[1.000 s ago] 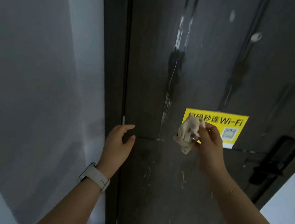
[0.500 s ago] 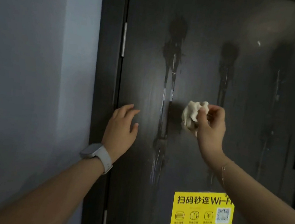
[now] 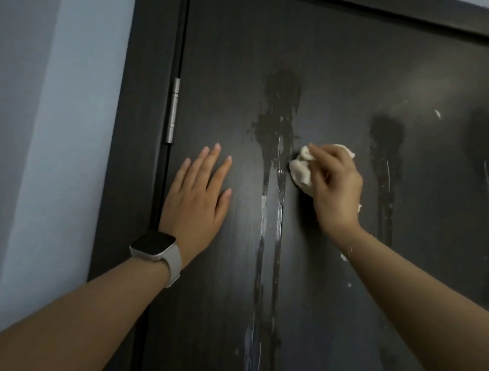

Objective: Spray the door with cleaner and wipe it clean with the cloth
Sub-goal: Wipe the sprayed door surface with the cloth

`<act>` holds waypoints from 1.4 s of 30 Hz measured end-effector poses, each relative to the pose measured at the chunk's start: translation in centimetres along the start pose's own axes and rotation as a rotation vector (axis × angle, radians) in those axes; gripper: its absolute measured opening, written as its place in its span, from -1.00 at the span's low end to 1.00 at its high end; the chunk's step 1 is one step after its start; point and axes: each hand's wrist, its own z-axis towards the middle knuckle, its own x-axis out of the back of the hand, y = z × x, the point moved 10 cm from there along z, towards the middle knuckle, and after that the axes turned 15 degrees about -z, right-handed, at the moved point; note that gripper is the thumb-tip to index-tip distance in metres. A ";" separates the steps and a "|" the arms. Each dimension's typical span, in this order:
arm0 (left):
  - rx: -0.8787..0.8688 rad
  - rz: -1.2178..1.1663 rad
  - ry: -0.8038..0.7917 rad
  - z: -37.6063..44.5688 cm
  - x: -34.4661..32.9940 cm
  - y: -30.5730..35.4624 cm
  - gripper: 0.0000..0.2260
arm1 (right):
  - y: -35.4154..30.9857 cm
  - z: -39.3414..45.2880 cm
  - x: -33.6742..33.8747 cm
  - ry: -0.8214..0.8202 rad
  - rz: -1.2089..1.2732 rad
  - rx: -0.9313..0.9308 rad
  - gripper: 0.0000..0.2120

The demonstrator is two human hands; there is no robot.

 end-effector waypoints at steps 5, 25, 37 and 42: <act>-0.042 0.036 0.060 -0.4 0.1 -0.1 -0.53 | -2.4 -4.6 -2.6 -0.091 -0.089 0.261 -0.63; -0.074 0.086 0.114 -0.4 0.1 0.5 -0.52 | -3.0 1.7 -2.8 -0.035 -0.131 0.205 -0.94; -0.060 0.086 0.094 -0.3 0.1 0.6 -0.52 | -2.2 2.8 -2.8 -0.048 -0.111 0.050 -0.95; -0.055 0.094 0.090 -0.3 0.0 0.5 -0.51 | -4.9 -0.4 -3.1 -0.038 -0.124 0.178 -0.92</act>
